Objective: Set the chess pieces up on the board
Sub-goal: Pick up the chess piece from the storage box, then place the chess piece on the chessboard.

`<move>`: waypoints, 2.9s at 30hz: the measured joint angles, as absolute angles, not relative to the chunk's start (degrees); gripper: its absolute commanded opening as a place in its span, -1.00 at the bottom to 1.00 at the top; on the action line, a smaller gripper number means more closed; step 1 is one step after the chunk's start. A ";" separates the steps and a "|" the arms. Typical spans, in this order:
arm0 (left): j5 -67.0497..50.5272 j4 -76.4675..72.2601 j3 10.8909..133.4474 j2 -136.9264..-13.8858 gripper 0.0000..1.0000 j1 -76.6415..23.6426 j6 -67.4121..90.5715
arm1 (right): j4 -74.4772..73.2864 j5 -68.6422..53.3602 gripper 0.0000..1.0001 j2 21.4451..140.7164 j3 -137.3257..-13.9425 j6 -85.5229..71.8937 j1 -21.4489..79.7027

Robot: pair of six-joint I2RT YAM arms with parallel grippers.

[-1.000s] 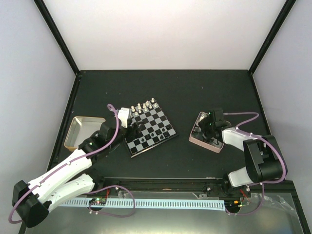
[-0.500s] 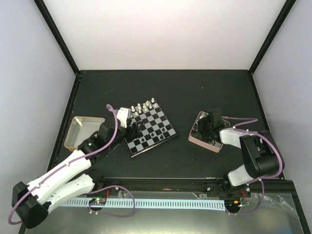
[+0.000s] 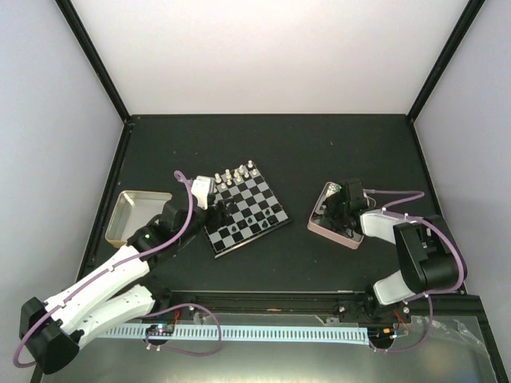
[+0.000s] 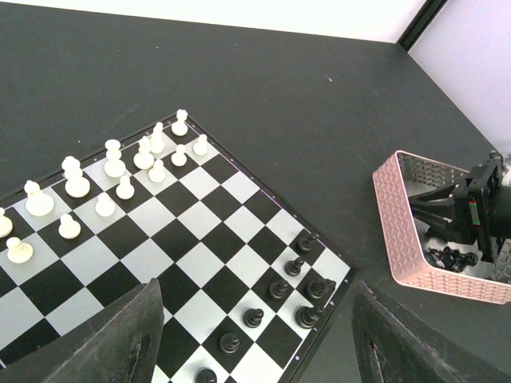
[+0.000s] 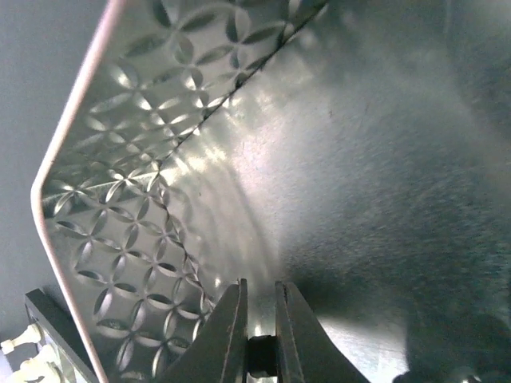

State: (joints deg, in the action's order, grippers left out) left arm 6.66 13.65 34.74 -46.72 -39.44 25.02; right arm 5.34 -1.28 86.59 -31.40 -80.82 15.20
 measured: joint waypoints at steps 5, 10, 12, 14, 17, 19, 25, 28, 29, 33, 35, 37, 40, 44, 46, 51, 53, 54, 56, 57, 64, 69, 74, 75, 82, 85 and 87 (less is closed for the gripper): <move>6.61 13.61 34.74 -46.87 0.32 -39.44 25.02 | 2.57 0.19 -0.89 82.98 -31.40 -75.81 15.20; 4.78 13.34 34.74 -47.05 0.42 -39.44 25.08 | 0.01 0.51 -0.89 78.35 -31.75 -69.14 15.20; 2.55 12.56 34.74 -47.81 0.44 -39.44 25.52 | -0.54 0.32 -0.89 76.82 -31.88 -66.43 15.20; -0.58 11.29 34.74 -49.25 0.45 -39.44 26.26 | -1.02 -0.69 -0.89 75.40 -31.90 -63.94 15.20; -6.98 7.88 34.81 -53.49 0.45 -39.40 28.82 | -1.37 -4.67 -0.89 73.91 -31.90 -60.31 15.20; -11.55 5.80 35.44 -57.78 0.45 -39.40 31.27 | -1.32 -7.70 -0.89 73.78 -31.90 -58.83 15.20; -21.87 -1.28 39.07 -71.90 0.56 -39.40 39.75 | 0.91 -19.35 -0.89 73.43 -30.17 -57.78 15.49; -26.17 -5.87 39.33 -77.21 0.59 -39.40 44.05 | 1.69 -23.44 -0.89 72.88 -29.41 -58.24 16.03; -27.38 -6.96 39.57 -78.91 0.62 -39.40 45.19 | 1.85 -24.77 -0.89 72.58 -29.30 -58.54 16.27; -31.99 -11.22 41.32 -85.86 0.66 -39.64 49.67 | 3.07 -28.36 -0.89 71.68 -29.30 -59.72 17.06; -33.95 -13.06 42.09 -88.09 0.68 -39.90 51.35 | 3.68 -29.50 -0.89 71.44 -29.30 -60.36 17.67; -35.48 -14.61 42.63 -89.41 0.68 -40.23 52.42 | 3.99 -30.26 -0.88 71.44 -29.30 -60.73 18.48; -37.71 -16.84 43.99 -90.85 0.65 -40.69 53.67 | 4.27 -31.14 -0.89 71.44 -29.30 -61.28 20.01; -39.44 -18.79 45.58 -92.23 0.45 -41.04 54.43 | 4.73 -32.18 -0.88 71.64 -29.32 -61.95 21.43; -40.21 -19.62 46.04 -93.17 0.33 -41.12 54.78 | 4.93 -32.47 -0.89 71.68 -29.32 -62.17 21.89; -41.36 -20.14 46.13 -94.83 0.02 -41.45 55.05 | 5.23 -33.26 -0.89 71.85 -29.32 -62.74 22.46; -41.52 -19.86 46.50 -95.02 -0.06 -41.52 54.87 | 5.30 -33.58 -0.88 72.14 -29.32 -63.00 22.70; -41.58 -19.75 46.85 -95.04 -0.11 -41.54 54.72 | 5.30 -33.61 -0.88 72.23 -29.32 -63.07 22.79; -41.58 -19.31 47.55 -95.04 -0.19 -41.56 54.46 | 5.56 -33.65 -0.89 72.29 -29.32 -63.20 22.85; -41.56 -19.25 47.64 -95.15 -0.23 -41.52 54.37 | 5.85 -33.65 -0.88 72.29 -29.34 -63.18 22.81; -41.56 -18.09 48.10 -95.55 -0.20 -41.45 53.69 | 5.93 -33.63 -0.88 72.29 -29.34 -63.22 22.85; -41.60 -17.54 48.73 -96.25 -0.21 -41.54 53.45 | 6.07 -33.80 -0.88 72.34 -29.34 -63.29 23.14; -41.56 -16.27 50.13 -96.99 -0.28 -41.69 52.64 | 6.07 -34.02 -0.88 72.34 -29.34 -63.26 23.24; -41.54 -15.94 50.33 -97.03 -0.34 -41.69 52.51 | 6.07 -34.04 -0.88 72.34 -29.34 -63.26 23.24; -40.27 -14.22 50.37 -97.03 -0.84 -41.65 51.51 | 6.20 -34.26 -0.83 72.31 -29.36 -63.18 23.22; -40.29 -14.22 50.39 -97.01 -0.87 -41.67 51.13 | 6.17 -34.24 -0.65 72.31 -29.36 -63.22 23.22; -40.27 -14.22 50.39 -96.88 -0.87 -41.69 51.03 | 6.20 -34.28 -0.49 72.18 -29.36 -63.48 23.22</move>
